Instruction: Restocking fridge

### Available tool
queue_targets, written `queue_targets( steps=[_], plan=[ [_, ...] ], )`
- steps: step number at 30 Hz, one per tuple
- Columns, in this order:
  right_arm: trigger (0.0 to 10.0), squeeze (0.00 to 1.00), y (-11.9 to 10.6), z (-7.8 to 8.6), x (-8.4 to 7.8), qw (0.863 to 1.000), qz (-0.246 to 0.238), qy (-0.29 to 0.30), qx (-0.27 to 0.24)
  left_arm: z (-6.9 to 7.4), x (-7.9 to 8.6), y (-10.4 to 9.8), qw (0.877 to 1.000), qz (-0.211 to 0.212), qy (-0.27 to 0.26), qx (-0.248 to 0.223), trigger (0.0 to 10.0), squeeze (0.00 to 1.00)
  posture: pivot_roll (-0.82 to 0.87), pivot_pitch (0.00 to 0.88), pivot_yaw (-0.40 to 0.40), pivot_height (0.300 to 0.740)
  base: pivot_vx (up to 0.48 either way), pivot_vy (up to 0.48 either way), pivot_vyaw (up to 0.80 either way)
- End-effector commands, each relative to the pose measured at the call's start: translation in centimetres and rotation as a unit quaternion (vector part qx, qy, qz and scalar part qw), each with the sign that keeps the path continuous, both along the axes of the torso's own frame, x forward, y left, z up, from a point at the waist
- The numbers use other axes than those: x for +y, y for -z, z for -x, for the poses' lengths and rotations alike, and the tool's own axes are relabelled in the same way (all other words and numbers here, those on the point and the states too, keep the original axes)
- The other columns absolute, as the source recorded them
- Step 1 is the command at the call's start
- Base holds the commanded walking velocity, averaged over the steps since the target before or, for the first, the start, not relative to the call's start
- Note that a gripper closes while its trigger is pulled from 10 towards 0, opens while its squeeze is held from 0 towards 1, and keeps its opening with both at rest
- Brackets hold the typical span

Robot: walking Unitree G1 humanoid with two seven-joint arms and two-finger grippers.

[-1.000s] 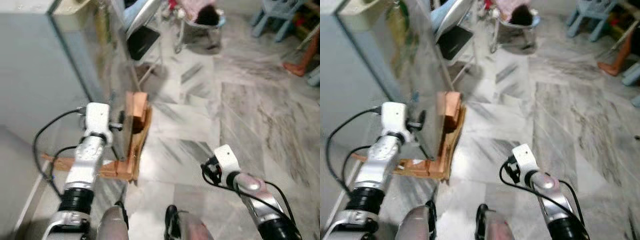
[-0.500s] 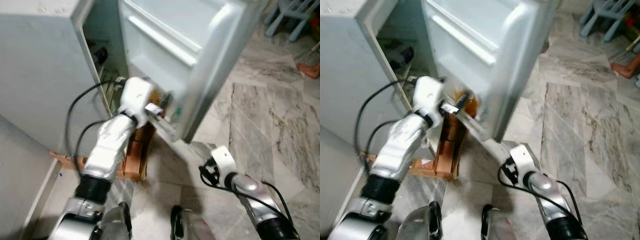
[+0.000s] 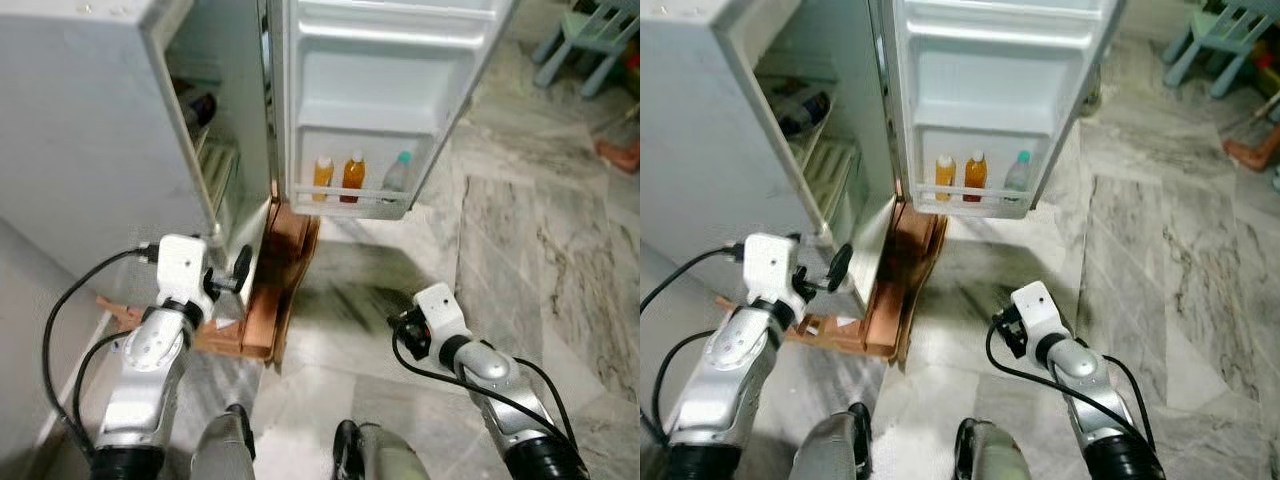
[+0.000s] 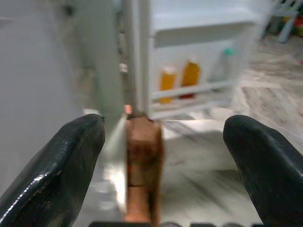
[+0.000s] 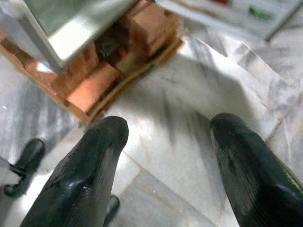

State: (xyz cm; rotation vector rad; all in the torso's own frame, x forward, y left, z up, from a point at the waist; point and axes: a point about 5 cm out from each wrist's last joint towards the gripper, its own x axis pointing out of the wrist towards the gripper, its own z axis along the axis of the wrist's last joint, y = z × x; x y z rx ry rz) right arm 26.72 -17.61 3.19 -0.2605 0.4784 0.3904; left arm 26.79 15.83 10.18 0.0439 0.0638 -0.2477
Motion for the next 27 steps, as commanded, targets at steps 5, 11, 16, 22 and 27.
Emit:
queue_targets(
  steps=[5, 11, 16, 22, 27],
  plan=[
    [10.0, 0.0, 0.2, 0.4, -0.4, 1.0, 0.003, 0.006, -0.003, 1.1, 1.4, 0.3, 1.0, -0.018, -0.007, 0.01, 10.0, 0.0, 0.04, 0.177, -0.039, 0.74, 0.23, -0.388, 0.0],
    [10.0, 0.0, 0.2, 0.5, -0.1, 1.0, -0.001, 0.009, -0.005, 2.4, 3.0, 1.3, 0.998, -0.046, -0.014, 0.033, 10.0, 0.0, 0.04, 0.18, -0.027, 0.74, 0.335, -0.338, 0.0],
    [10.0, 0.0, -0.2, 0.2, -0.3, 0.999, -0.007, 0.031, -0.027, 2.4, 2.7, 1.9, 0.995, -0.09, -0.005, 0.033, 10.0, 0.0, 0.05, 0.176, -0.038, 0.74, 0.365, -0.309, 0.0],
    [10.0, 0.0, -1.3, -0.9, -0.3, 0.997, 0.0, 0.052, -0.057, 2.9, 3.5, 3.1, 0.992, -0.104, -0.034, 0.056, 10.0, 0.0, 0.06, 0.192, -0.03, 0.74, 0.36, -0.313, 0.0],
    [10.0, 0.0, -3.7, -3.3, 0.0, 0.99, -0.008, 0.087, -0.111, 2.8, 3.0, 1.6, 0.993, -0.103, -0.042, 0.03, 10.0, 0.0, 0.1, 0.194, 0.0, 0.74, 0.34, -0.335, 0.0]
  ],
)
